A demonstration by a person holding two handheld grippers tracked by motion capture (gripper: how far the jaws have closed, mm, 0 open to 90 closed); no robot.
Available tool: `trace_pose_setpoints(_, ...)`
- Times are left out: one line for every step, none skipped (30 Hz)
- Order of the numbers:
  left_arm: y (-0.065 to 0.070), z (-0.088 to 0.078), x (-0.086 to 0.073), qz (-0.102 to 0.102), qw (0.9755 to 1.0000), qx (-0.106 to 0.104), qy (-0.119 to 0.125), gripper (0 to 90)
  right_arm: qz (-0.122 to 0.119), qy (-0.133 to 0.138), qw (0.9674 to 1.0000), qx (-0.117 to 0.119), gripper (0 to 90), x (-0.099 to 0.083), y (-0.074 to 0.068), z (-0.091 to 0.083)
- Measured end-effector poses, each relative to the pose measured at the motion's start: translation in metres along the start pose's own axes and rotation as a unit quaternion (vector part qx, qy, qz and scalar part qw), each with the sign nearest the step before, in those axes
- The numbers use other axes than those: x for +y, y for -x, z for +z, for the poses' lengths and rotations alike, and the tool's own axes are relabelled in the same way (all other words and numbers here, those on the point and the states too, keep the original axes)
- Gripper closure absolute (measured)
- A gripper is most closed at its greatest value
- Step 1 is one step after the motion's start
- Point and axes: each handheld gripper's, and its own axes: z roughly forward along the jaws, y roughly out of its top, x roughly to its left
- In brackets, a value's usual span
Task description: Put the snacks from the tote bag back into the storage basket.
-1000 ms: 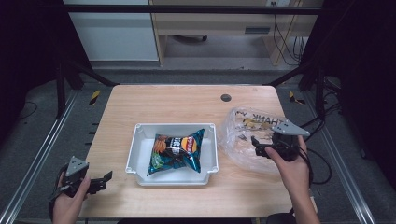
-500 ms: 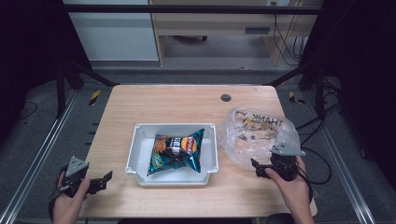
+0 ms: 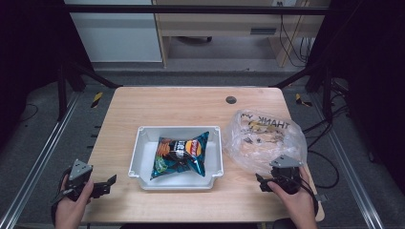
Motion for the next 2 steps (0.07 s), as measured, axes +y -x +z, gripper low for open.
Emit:
trace_pose_setpoints(0.0003,0.0001,0.0000,0.001,1.0000,0.000,0.000,2.4,-0.004,-0.007,1.0000,0.001,6.1,-0.0001,0.0000,0.0018)
trace_pose_setpoints(0.0003,0.0001,0.0000,0.001,1.0000,0.000,0.000,2.4,-0.007,-0.009,0.9999,0.001,6.2,0.0005,-0.0007,0.0029)
